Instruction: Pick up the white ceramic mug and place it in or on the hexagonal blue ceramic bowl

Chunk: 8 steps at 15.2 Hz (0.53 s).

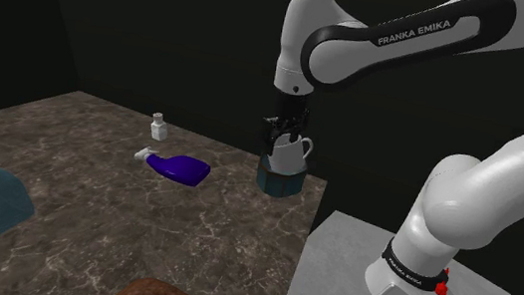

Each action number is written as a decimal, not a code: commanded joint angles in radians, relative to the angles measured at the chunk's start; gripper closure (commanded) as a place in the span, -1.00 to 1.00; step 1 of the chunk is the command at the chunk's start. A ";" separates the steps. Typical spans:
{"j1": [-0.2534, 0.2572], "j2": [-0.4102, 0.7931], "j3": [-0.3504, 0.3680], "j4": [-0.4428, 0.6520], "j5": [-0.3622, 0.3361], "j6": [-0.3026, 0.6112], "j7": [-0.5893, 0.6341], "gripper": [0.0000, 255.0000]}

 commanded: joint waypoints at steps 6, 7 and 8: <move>0.002 -0.033 -0.007 0.105 -0.001 -0.137 -0.002 -1.00; 0.002 -0.033 -0.007 0.105 -0.001 -0.137 -0.002 -1.00; 0.002 -0.032 -0.007 0.105 -0.001 -0.137 -0.002 -1.00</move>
